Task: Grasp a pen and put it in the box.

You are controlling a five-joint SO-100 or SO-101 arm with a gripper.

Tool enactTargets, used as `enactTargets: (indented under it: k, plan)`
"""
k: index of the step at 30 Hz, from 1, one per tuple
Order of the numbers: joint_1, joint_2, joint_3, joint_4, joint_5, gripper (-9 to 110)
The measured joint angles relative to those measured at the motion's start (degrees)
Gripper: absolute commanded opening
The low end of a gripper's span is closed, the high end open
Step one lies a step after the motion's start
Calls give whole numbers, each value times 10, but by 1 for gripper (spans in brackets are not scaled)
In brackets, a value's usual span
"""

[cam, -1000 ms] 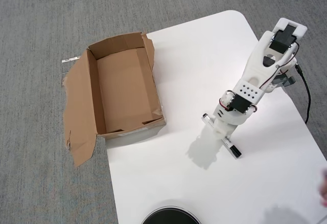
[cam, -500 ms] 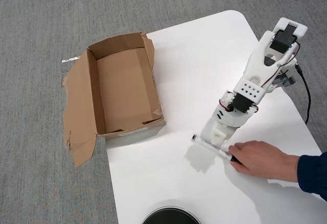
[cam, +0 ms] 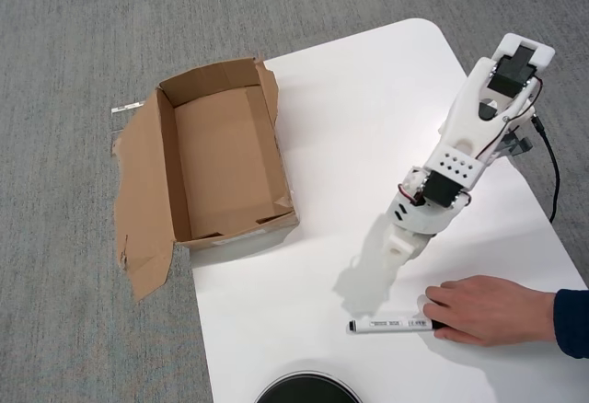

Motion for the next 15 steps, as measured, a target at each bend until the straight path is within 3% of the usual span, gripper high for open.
enactTargets:
  k: [15]
  plan:
    - [-54, 0, 0, -48, 0, 28]
